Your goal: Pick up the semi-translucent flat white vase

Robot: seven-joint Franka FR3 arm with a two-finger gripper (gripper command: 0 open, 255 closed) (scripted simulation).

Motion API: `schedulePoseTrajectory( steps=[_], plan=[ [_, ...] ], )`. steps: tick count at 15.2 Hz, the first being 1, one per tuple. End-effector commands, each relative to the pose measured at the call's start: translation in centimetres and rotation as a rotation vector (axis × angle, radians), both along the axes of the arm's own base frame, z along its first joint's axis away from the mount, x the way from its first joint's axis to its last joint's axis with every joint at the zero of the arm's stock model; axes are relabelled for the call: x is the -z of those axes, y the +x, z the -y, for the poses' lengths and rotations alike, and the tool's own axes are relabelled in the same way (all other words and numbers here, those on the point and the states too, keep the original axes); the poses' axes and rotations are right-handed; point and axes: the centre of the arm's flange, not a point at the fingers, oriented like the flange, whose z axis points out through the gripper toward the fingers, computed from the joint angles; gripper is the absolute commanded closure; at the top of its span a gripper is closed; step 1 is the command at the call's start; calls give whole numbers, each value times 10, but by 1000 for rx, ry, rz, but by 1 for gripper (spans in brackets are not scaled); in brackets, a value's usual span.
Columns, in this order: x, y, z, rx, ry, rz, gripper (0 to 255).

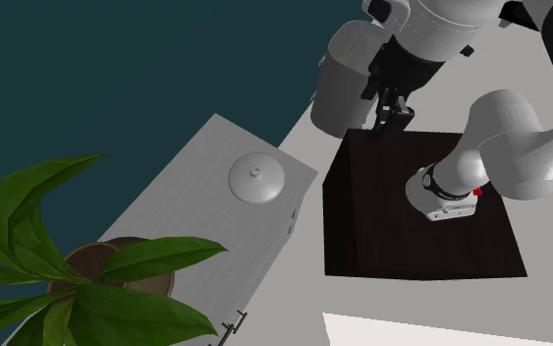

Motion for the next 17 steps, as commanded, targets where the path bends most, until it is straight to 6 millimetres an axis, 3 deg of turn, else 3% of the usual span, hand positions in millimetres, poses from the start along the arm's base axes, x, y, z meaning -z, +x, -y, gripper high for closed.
schedulePoseTrajectory(
  steps=[1, 17],
  plan=[
    [0, 0, 0, 0, 0, 0, 0],
    [129, 172, -11, -153, -13, -37, 0]
  ],
)
